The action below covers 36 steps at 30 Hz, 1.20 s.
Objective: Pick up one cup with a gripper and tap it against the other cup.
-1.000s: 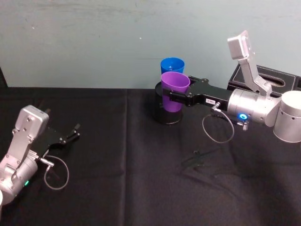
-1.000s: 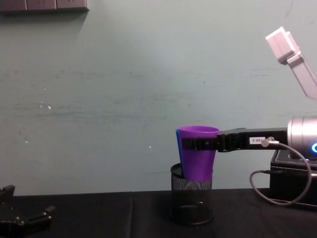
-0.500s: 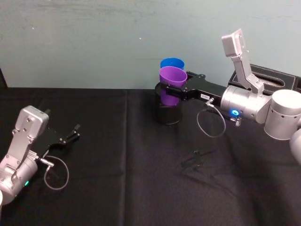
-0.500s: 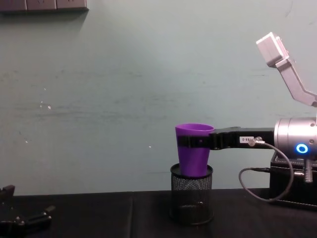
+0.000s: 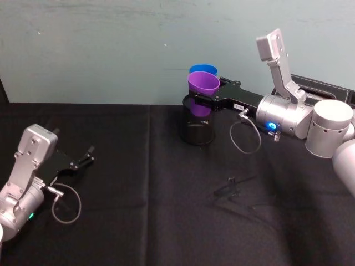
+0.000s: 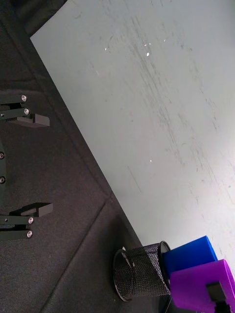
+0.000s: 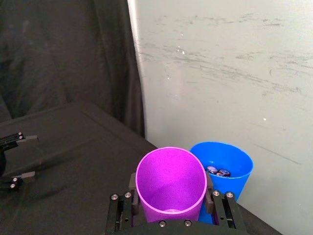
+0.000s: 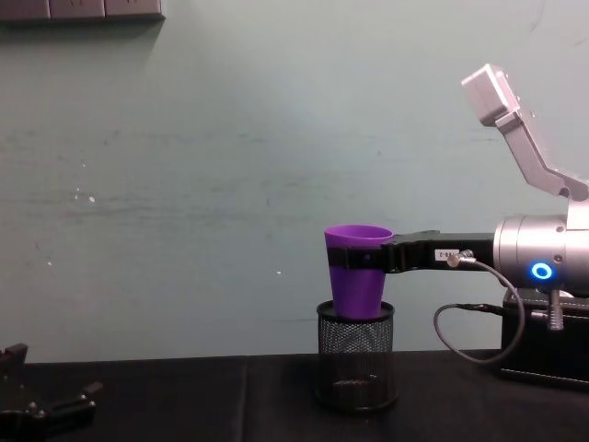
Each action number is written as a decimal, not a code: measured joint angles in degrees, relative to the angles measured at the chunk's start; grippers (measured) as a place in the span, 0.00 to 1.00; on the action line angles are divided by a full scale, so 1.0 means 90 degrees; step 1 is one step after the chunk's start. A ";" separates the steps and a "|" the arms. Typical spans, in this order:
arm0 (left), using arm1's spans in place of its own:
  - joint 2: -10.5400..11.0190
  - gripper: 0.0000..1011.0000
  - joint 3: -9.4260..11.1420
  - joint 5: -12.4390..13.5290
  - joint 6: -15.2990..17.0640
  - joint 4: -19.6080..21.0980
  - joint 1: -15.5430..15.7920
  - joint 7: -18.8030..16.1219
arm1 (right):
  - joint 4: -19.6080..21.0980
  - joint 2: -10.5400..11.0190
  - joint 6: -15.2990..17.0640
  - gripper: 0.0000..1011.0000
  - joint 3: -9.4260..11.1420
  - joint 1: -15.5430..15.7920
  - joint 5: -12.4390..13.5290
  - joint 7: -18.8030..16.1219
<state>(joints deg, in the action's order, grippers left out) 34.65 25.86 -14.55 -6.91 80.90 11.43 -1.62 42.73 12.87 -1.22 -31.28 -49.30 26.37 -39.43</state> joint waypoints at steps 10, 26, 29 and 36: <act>0.0000 1.00 0.0000 0.0000 0.0000 0.0000 0.0000 0.0000 | -0.0088 -0.0080 -0.0034 0.72 0.0120 -0.0057 -0.0114 -0.0063; 0.0000 1.00 0.0000 0.0001 0.0000 0.0000 0.0000 0.0000 | -0.0054 -0.0074 -0.0011 0.72 0.0126 -0.0042 -0.0116 -0.0099; 0.0000 1.00 0.0000 0.0000 0.0000 0.0000 0.0000 0.0000 | -0.0055 -0.0073 -0.0011 0.72 0.0123 -0.0040 -0.0115 -0.0096; 0.0000 1.00 0.0000 0.0001 0.0000 0.0000 0.0000 0.0000 | -0.0057 -0.0071 -0.0011 0.72 0.0118 -0.0040 -0.0112 -0.0092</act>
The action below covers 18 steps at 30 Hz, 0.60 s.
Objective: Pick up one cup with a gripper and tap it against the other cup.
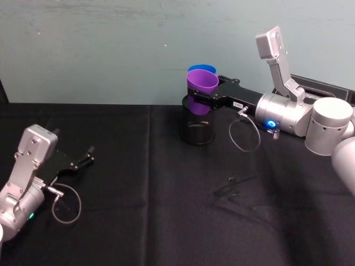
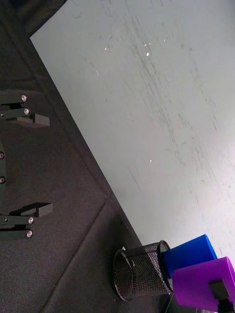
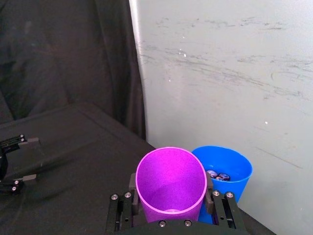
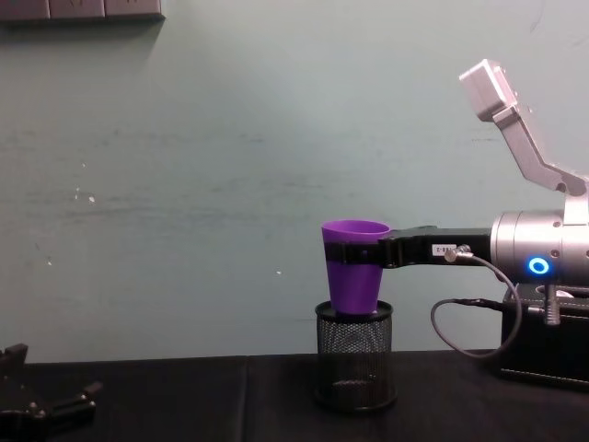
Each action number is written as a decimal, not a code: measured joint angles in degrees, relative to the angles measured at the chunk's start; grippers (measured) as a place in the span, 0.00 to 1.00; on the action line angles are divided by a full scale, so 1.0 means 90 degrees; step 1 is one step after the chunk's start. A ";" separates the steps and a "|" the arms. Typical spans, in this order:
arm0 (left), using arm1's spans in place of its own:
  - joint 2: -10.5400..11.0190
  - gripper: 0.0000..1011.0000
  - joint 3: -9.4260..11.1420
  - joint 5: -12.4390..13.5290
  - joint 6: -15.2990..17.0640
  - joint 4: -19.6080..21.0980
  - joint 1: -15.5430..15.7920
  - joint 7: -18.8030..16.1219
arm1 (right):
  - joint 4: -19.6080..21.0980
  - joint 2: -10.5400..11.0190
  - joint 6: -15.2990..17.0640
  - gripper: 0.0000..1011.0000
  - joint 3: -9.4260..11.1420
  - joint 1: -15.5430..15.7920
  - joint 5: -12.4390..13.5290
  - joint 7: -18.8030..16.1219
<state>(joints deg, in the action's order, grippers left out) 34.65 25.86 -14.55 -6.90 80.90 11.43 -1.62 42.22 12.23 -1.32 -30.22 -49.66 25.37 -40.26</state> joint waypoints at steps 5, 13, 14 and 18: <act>0.0000 1.00 0.0000 0.0000 0.0000 0.0000 0.0000 0.0000 | 0.0000 0.0000 0.0000 0.72 -0.0004 0.0000 0.0002 0.0003; 0.0000 1.00 0.0000 0.0000 0.0000 0.0000 0.0000 0.0000 | 0.0000 0.0000 -0.0001 0.73 -0.0004 0.0000 0.0007 0.0007; 0.0000 1.00 0.0000 0.0000 0.0000 0.0000 0.0000 0.0000 | 0.0000 0.0000 -0.0001 0.72 -0.0004 0.0000 0.0007 0.0008; 0.0000 1.00 0.0000 0.0000 0.0000 0.0000 0.0000 0.0000 | 0.0000 0.0000 -0.0001 0.72 -0.0004 0.0000 0.0008 0.0009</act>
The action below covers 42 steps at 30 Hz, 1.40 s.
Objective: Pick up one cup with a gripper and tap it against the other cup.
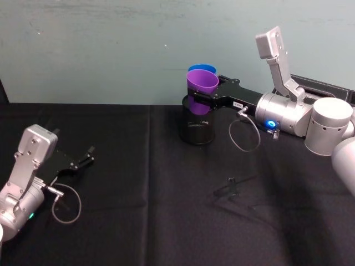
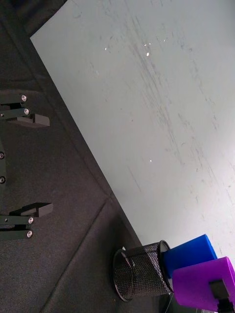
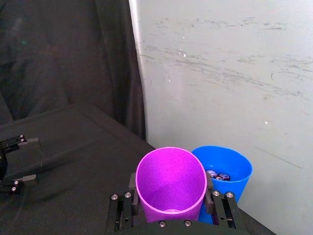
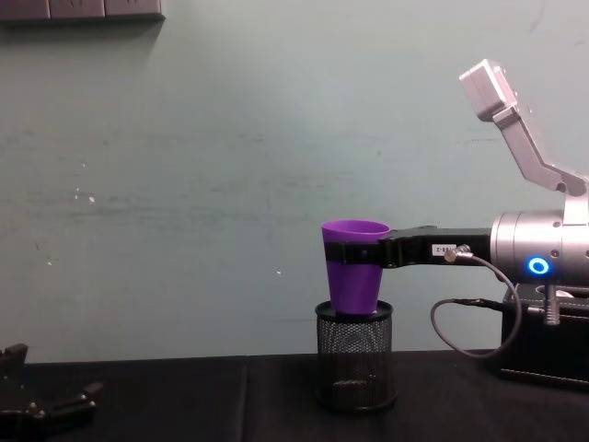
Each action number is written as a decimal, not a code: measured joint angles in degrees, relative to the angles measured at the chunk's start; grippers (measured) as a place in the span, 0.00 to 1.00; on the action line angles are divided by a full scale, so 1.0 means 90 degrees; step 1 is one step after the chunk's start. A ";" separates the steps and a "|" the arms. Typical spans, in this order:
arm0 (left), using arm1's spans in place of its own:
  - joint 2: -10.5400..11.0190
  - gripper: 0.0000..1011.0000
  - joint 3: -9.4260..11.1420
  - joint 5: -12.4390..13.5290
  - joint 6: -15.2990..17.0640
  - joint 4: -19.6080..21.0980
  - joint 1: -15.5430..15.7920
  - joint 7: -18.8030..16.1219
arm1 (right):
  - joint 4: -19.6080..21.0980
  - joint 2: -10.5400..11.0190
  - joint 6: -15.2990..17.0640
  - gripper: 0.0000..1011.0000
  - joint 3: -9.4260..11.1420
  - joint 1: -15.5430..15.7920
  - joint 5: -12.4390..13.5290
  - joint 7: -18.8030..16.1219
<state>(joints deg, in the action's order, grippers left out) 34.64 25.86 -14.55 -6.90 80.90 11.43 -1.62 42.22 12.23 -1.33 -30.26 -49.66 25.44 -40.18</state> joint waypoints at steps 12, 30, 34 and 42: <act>0.0000 1.00 0.0000 0.0000 0.0000 0.0000 0.0000 0.0000 | 0.0000 0.0000 0.0000 0.73 0.0000 0.0000 0.0000 0.0000; 0.0001 1.00 0.0000 0.0000 0.0000 0.0000 0.0000 0.0000 | 0.0000 0.0000 0.0000 0.72 0.0001 0.0000 0.0000 0.0000; 0.0000 1.00 0.0000 0.0000 0.0000 0.0000 0.0000 0.0000 | 0.0000 0.0000 0.0000 0.72 0.0000 -0.0001 0.0000 0.0000; 0.0000 1.00 0.0000 0.0000 0.0000 0.0000 0.0000 0.0000 | 0.0000 0.0000 0.0000 0.72 0.0001 0.0000 -0.0001 0.0000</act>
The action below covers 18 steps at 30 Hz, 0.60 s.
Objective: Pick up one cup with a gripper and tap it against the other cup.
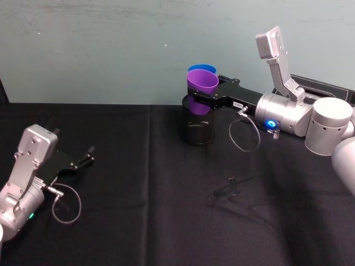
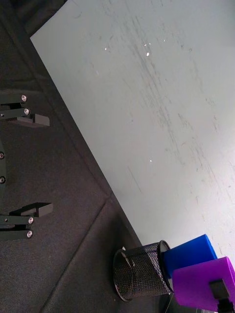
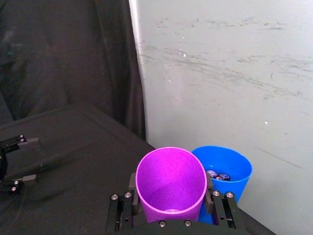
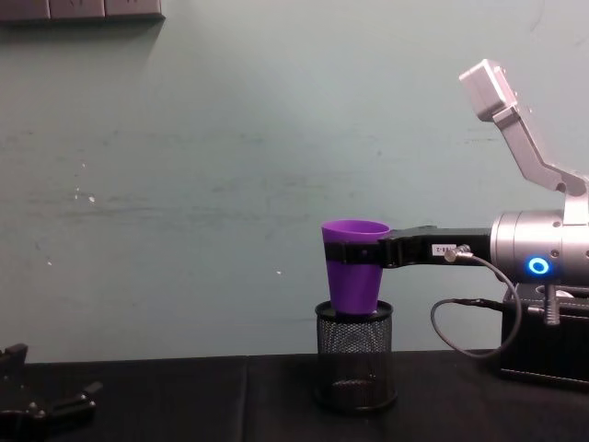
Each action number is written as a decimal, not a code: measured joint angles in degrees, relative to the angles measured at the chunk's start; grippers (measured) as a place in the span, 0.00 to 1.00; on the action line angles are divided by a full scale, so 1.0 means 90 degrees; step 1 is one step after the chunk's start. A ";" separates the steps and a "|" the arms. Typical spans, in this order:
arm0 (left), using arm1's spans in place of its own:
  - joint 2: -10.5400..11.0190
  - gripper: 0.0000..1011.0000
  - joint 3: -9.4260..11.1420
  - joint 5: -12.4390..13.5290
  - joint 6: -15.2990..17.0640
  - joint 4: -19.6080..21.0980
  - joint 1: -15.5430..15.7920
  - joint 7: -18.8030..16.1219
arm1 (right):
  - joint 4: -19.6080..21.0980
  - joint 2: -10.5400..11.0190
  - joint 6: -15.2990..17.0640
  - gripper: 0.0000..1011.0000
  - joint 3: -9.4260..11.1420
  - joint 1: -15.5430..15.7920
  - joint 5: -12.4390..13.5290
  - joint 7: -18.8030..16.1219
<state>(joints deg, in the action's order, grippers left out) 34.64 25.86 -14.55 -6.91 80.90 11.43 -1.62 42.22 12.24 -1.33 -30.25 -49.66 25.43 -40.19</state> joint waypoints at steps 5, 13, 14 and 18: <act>0.0000 1.00 0.0000 0.0000 0.0000 0.0000 0.0000 0.0000 | 0.0000 0.0000 0.0000 0.72 0.0000 0.0000 0.0000 0.0000; 0.0000 1.00 0.0000 0.0000 0.0000 0.0000 0.0000 0.0000 | -0.0029 0.0026 -0.0028 0.72 0.0018 -0.0011 -0.0069 -0.0232; 0.0000 1.00 0.0000 0.0000 0.0000 0.0000 -0.0001 0.0000 | -0.0003 0.0044 -0.0012 0.72 0.0023 0.0008 -0.0069 -0.0259; 0.0000 1.00 0.0000 0.0000 0.0000 0.0000 0.0000 0.0000 | 0.0288 0.0207 0.0172 0.72 0.0058 0.0169 -0.0047 -0.0400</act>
<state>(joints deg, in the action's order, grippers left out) 34.65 25.86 -14.55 -6.91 80.90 11.43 -1.62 44.81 14.10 0.22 -29.73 -48.14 25.01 -43.79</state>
